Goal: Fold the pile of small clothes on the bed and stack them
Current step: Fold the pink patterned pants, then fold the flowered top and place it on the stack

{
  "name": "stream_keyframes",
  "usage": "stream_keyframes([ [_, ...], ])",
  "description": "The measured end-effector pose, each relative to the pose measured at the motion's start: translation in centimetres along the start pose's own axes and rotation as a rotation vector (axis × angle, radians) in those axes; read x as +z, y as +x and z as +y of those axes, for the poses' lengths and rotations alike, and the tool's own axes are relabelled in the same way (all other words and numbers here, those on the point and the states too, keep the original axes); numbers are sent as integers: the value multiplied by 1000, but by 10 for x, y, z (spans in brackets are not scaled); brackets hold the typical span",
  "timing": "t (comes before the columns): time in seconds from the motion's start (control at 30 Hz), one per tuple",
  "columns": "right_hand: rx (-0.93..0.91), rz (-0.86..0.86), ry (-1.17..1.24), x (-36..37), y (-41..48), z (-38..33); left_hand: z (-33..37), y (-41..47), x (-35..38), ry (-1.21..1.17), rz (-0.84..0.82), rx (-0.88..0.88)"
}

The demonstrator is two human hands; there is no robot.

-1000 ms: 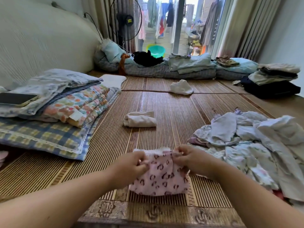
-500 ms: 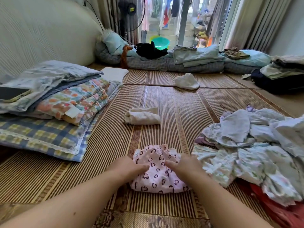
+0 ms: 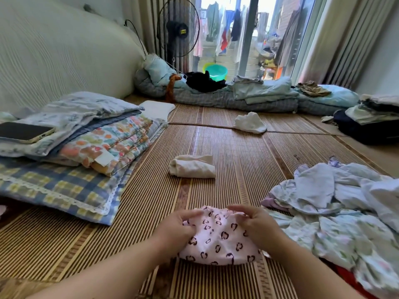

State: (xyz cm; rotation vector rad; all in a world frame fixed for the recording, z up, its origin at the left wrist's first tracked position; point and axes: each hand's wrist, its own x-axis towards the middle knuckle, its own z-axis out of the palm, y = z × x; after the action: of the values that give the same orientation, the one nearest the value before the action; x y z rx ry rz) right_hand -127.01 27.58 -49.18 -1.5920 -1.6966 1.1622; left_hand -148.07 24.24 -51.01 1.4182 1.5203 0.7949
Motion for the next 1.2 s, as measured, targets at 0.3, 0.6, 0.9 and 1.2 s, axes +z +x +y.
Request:
stream_keyframes([
  [0.3, -69, -30, 33, -19, 94, -64, 36, 76, -60, -48, 77, 116],
  [0.6, -74, 13, -166, 16, 237, -78, 22, 214, -105, 202, 145, 104],
  [0.9, -97, -18, -697, 45, 278, -30, -31, 250, -83, 643, 158, -64],
  [1.2, -233, 149, -752, -2, 162, -47, 23, 165, -42, 752, 111, 149],
])
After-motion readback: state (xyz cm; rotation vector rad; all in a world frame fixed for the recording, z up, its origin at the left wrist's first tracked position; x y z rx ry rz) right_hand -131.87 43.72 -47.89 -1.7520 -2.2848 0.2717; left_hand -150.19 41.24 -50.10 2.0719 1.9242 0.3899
